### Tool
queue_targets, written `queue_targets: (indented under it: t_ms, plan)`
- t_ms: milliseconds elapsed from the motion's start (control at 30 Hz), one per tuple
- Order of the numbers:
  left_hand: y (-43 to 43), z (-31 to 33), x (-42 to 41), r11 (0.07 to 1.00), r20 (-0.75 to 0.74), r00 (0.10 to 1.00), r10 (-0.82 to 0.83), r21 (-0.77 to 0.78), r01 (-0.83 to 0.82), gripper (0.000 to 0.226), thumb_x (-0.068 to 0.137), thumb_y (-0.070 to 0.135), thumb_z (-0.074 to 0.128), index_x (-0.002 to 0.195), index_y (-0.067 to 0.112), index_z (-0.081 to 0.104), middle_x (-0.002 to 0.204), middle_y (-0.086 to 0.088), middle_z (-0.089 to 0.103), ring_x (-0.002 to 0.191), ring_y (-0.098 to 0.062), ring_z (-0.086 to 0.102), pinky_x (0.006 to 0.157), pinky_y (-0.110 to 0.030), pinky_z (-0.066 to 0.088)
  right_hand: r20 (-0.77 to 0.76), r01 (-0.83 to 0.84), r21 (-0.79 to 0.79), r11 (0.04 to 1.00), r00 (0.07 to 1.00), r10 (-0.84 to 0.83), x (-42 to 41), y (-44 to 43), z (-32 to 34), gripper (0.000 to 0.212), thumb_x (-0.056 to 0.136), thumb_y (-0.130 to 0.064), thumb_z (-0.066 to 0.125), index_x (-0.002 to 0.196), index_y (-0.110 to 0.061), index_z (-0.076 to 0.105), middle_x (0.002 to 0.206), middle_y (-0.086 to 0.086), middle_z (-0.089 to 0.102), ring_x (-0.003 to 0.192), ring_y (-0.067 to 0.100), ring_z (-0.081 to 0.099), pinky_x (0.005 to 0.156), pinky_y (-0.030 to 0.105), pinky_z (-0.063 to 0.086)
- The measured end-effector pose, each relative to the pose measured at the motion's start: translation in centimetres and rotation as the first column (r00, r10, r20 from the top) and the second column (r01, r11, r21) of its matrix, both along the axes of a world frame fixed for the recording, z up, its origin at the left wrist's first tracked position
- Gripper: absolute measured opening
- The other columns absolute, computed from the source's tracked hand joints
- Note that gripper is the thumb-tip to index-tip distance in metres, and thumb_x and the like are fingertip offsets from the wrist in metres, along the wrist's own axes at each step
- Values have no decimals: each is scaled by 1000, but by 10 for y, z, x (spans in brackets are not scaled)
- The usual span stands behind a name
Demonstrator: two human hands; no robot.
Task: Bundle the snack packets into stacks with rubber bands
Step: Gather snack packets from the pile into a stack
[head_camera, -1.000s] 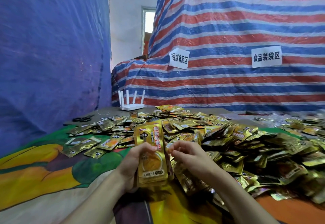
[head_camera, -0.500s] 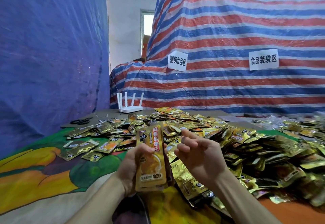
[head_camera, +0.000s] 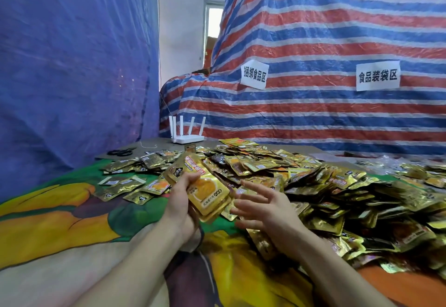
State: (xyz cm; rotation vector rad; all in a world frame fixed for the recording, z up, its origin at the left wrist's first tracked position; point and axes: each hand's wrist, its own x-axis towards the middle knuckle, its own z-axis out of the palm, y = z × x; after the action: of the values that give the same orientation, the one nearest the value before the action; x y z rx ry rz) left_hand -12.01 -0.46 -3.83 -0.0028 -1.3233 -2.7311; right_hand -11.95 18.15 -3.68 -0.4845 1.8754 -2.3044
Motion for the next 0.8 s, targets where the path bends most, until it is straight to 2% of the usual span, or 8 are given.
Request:
queue_targets:
  t_ms: [100, 200, 333, 467, 600, 733, 800]
  plan:
    - [5, 0, 0, 997, -10, 998, 62, -41, -63, 20, 83, 31, 68, 85, 11, 67, 87, -13, 72, 78, -30, 69, 75, -39, 55, -13, -25, 8, 1000, 1000, 25, 3, -7, 0, 85, 55, -11, 92, 134, -17, 62, 122, 15, 66, 96, 33, 75, 66, 40, 63]
    - [15, 1, 4, 994, -10, 996, 90, -58, -90, 30, 79, 31, 74, 95, 6, 72, 96, -15, 76, 85, -34, 73, 72, -38, 58, -40, -55, 8, 998, 998, 55, 4, -13, -3, 83, 54, -10, 98, 129, -27, 66, 128, 15, 61, 98, 34, 74, 72, 46, 62]
    - [25, 2, 10, 988, -10, 993, 119, -100, -120, 42, 81, 35, 76, 112, 6, 71, 100, -16, 76, 89, -34, 75, 66, -37, 60, -125, -48, -39, 998, 991, 43, 5, -23, -9, 74, 51, -18, 96, 117, -38, 69, 124, 14, 65, 101, 33, 73, 76, 50, 61]
    - [34, 3, 16, 988, 19, 992, 127, -92, -125, 45, 80, 34, 78, 116, 8, 69, 101, -14, 76, 90, -31, 75, 74, -40, 61, -231, 66, -29, 997, 970, -71, 8, -28, -14, 68, 55, -25, 95, 114, -42, 66, 123, 5, 67, 103, 22, 73, 83, 48, 61]
    - [40, 3, 21, 995, 33, 998, 51, -89, -48, 52, 80, 31, 76, 123, 4, 65, 110, -17, 74, 103, -33, 71, 97, -48, 54, -353, 238, 17, 971, 910, -217, 8, -28, -14, 68, 61, -30, 93, 121, -40, 61, 123, -2, 67, 108, 15, 69, 91, 41, 59]
    - [38, 5, 23, 995, 24, 999, -27, -98, 29, 46, 82, 35, 73, 115, 4, 70, 107, -17, 75, 101, -31, 72, 86, -40, 58, -392, 267, -4, 964, 886, -247, 8, -27, -14, 72, 56, -36, 92, 121, -37, 60, 119, 0, 68, 99, 10, 72, 79, 28, 60]
    - [38, 6, 23, 994, 5, 997, -72, -78, 72, 44, 80, 35, 73, 112, 4, 72, 107, -17, 75, 99, -28, 73, 78, -36, 60, -402, 263, 8, 965, 884, -238, 10, -27, -12, 85, 52, -40, 92, 129, -40, 56, 130, -4, 63, 109, 9, 68, 89, 31, 59]
